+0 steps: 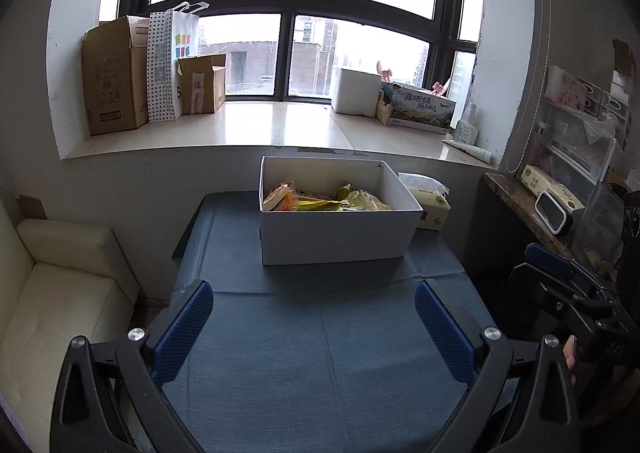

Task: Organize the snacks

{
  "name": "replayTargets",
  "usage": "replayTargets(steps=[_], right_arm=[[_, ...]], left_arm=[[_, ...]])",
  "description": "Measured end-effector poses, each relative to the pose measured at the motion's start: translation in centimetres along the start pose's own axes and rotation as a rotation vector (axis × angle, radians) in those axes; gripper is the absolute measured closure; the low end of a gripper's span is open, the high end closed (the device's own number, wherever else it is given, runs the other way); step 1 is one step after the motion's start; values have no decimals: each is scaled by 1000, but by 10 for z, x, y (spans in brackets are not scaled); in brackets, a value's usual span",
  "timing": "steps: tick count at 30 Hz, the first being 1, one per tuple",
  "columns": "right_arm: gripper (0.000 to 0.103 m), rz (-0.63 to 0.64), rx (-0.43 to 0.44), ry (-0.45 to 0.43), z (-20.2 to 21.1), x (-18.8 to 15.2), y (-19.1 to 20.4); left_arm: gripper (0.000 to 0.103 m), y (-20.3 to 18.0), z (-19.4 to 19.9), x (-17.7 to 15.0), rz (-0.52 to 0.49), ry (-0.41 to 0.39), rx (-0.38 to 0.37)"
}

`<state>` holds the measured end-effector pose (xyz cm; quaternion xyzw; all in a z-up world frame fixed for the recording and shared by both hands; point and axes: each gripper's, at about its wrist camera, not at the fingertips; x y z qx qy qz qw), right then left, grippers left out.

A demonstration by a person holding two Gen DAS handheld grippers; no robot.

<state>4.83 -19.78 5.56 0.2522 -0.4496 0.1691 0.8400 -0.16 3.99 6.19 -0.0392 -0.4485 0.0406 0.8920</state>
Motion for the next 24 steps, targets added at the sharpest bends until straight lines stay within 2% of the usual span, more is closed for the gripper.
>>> replayTargets(steps=[24], right_arm=[[0, 2, 9, 4, 1, -1, 2]], left_arm=[[0, -1, -2, -3, -21, 19, -25]])
Point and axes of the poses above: each gripper's, at about its wrist camera, not at the fingertips, and z roughly against the way its jaws point, y to its left, x to its top, and after that the axes turned 1 degree about -z, right-handed
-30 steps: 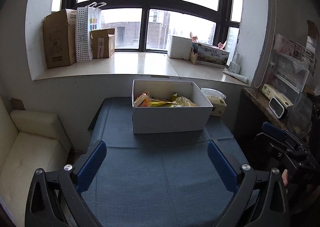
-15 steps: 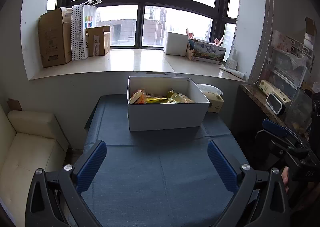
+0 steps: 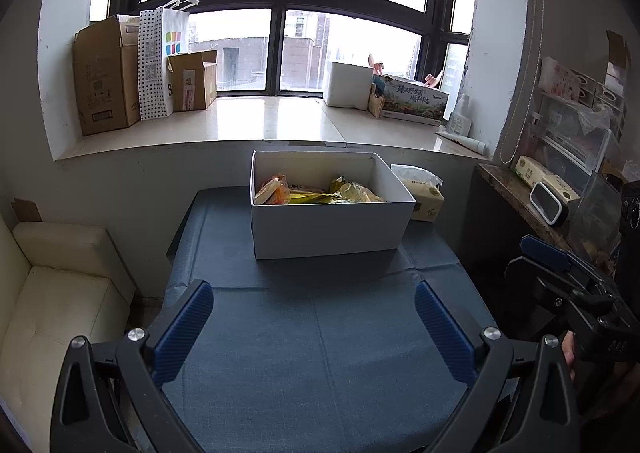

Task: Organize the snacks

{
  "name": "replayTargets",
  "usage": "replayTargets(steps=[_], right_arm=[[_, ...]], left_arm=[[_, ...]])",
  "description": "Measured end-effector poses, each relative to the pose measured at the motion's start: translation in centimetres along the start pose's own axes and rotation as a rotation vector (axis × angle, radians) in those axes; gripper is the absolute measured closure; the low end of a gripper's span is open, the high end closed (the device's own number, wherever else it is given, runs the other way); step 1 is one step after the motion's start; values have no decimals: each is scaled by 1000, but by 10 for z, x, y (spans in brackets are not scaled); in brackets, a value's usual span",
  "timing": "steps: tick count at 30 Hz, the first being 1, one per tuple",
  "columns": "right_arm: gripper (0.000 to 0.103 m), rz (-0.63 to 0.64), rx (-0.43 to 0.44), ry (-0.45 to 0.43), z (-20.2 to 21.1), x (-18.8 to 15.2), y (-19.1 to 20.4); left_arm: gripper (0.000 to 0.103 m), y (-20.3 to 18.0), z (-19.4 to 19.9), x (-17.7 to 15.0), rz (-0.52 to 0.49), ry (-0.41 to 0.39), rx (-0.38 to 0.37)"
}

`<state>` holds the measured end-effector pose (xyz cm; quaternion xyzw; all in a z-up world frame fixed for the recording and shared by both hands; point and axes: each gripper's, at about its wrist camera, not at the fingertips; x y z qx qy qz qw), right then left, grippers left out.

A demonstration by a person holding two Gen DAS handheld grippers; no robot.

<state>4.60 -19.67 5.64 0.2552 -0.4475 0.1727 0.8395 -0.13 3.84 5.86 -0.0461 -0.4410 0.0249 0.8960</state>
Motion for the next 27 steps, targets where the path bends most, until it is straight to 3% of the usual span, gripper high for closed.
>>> replayTargets(steps=[27], right_arm=[[0, -8, -8, 11, -1, -3, -1]], left_arm=[[0, -5, -6, -5, -24, 14, 4]])
Point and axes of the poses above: each gripper's, at about its wrist camera, not at the fingertips, and z roughly against the way its jaws point, y to its left, x to its top, and after that the axes turned 1 degree about -z, right-handed
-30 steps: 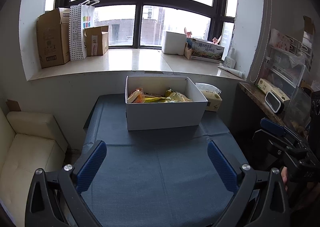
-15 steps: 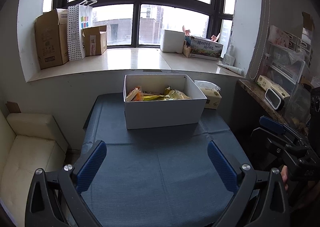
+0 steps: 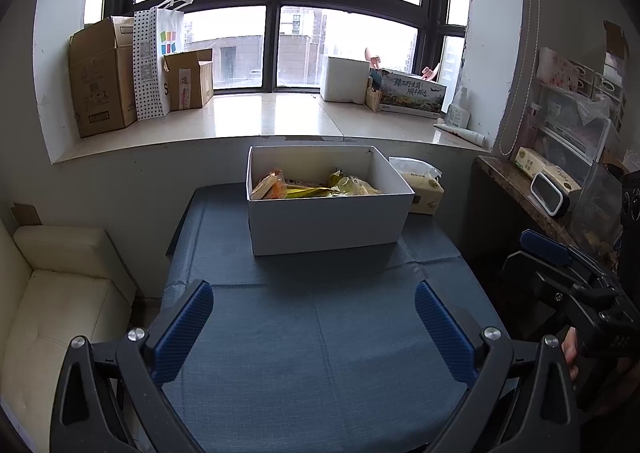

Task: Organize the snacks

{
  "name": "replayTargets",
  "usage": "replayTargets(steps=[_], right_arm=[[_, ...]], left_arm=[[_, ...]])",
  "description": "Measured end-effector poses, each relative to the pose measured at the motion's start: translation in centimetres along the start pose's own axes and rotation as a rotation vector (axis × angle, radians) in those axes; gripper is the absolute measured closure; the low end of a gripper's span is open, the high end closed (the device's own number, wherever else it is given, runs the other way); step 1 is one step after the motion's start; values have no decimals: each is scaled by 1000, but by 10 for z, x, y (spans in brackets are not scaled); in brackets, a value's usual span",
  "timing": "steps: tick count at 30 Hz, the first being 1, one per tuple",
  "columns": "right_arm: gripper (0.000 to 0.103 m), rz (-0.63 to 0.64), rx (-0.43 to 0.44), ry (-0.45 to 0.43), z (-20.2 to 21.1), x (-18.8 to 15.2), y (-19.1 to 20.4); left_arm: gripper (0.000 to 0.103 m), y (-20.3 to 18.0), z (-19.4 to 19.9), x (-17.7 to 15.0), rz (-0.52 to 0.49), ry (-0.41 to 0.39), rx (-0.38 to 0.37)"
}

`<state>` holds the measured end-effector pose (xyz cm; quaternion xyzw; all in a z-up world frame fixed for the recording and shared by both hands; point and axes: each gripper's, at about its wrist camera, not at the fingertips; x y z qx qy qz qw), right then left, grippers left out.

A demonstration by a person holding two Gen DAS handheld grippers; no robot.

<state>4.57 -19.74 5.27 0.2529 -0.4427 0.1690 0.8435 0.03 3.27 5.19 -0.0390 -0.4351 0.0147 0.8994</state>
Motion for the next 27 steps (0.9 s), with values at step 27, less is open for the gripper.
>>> replayTargets(steps=[27], right_arm=[[0, 3, 2, 7, -1, -1, 1]], left_arm=[[0, 1, -1, -1, 9, 7, -4]])
Point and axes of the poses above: each gripper's, at about its wrist camera, not at the fingertips, and z roughly against the way its jaws point, y to its left, x to its top, and after that the axes turned 1 degree about -z, right-handed
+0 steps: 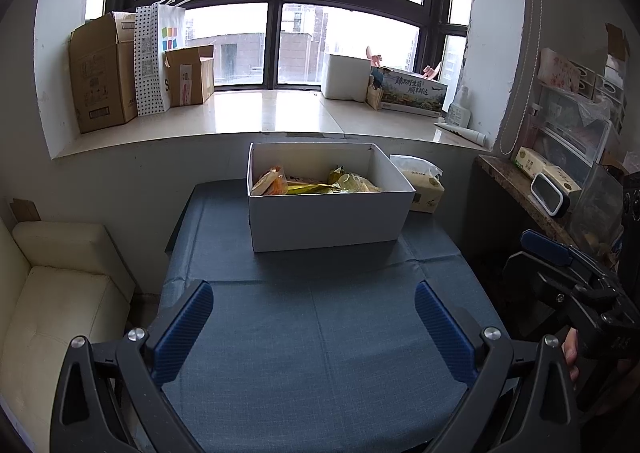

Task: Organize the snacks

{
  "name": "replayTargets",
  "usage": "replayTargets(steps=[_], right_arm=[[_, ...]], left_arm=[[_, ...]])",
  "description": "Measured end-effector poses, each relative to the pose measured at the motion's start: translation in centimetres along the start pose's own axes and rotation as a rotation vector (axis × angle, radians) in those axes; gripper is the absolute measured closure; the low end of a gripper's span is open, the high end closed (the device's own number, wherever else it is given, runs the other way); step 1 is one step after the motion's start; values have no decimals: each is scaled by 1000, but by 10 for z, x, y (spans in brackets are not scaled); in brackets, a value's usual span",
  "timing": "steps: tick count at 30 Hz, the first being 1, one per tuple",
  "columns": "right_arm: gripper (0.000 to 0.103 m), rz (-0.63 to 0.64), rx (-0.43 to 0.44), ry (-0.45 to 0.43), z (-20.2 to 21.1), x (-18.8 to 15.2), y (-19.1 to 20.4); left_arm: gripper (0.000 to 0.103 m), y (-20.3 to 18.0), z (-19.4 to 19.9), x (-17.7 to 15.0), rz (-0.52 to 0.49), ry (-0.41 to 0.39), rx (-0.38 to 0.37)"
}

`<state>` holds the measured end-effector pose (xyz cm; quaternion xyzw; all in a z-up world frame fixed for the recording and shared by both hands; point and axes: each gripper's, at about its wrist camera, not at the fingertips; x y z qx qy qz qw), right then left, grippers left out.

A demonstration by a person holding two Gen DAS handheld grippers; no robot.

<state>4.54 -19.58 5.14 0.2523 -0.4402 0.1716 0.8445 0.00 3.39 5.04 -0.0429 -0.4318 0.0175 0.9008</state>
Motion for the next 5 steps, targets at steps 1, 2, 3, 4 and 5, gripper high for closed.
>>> replayTargets(steps=[1, 2, 3, 4, 5], right_arm=[[0, 1, 0, 1, 0, 0, 0], [0, 1, 1, 2, 0, 0, 1], [0, 2, 2, 1, 0, -1, 1], [0, 2, 2, 1, 0, -1, 1], [0, 2, 3, 3, 0, -1, 2]], left_arm=[[0, 0, 1, 0, 1, -2, 0], [0, 0, 1, 0, 2, -5, 1], [0, 1, 1, 0, 4, -7, 1], [0, 1, 1, 0, 5, -9, 0], [0, 2, 2, 0, 5, -9, -1]])
Point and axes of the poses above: each gripper's, at about its wrist camera, not at the fingertips, and z roughly against the way its jaws point, y to its left, x to its top, and after that the axes turned 1 degree about -z, right-handed
